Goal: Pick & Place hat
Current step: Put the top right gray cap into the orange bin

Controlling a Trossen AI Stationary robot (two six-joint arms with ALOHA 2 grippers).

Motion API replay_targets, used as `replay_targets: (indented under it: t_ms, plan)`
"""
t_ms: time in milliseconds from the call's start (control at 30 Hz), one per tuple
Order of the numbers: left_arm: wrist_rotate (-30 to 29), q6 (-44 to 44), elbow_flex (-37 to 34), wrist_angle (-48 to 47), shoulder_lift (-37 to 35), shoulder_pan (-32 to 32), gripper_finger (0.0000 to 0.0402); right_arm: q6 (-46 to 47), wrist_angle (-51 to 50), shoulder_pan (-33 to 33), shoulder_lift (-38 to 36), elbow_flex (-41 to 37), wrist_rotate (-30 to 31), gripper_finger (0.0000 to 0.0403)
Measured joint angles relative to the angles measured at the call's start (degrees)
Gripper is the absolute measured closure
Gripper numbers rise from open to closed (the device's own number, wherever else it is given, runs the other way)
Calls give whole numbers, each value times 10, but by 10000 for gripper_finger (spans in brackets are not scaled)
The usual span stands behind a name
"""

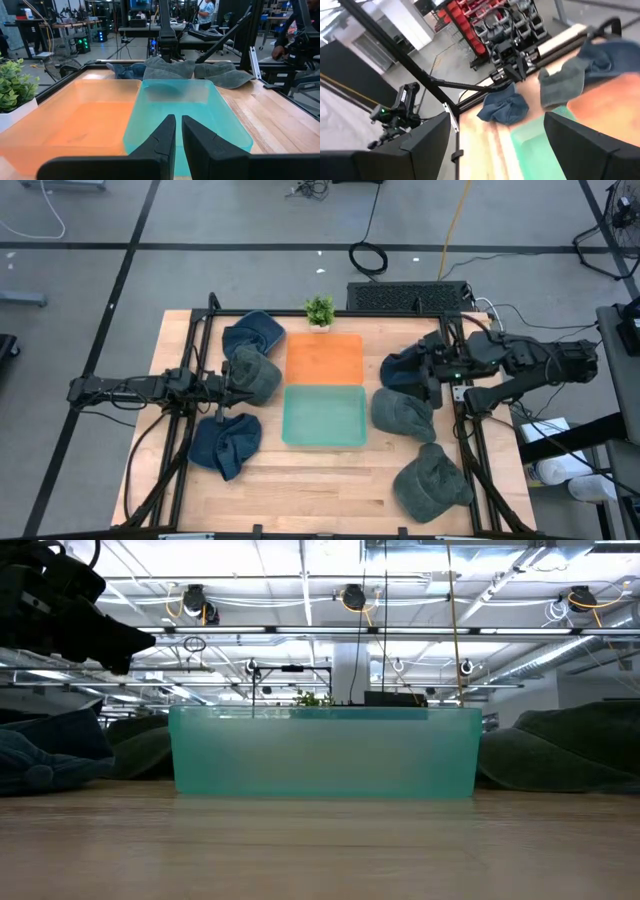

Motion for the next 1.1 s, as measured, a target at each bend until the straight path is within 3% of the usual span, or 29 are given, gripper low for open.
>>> replay_targets:
  t_ms: [300, 733, 967, 1100]
  plan:
    - [0, 0, 0, 0, 0, 0, 364, 107, 23, 0, 34, 0, 3, 94]
    - [0, 0, 0, 0, 0, 0, 364, 272, 145, 0, 92, 0, 0, 94]
    - [0, 0, 0, 0, 0, 0, 364, 315, 145, -1, 98, 0, 0, 94]
    - [0, 0, 0, 0, 0, 0, 364, 333, 92, -9, 99, 0, -2, 94]
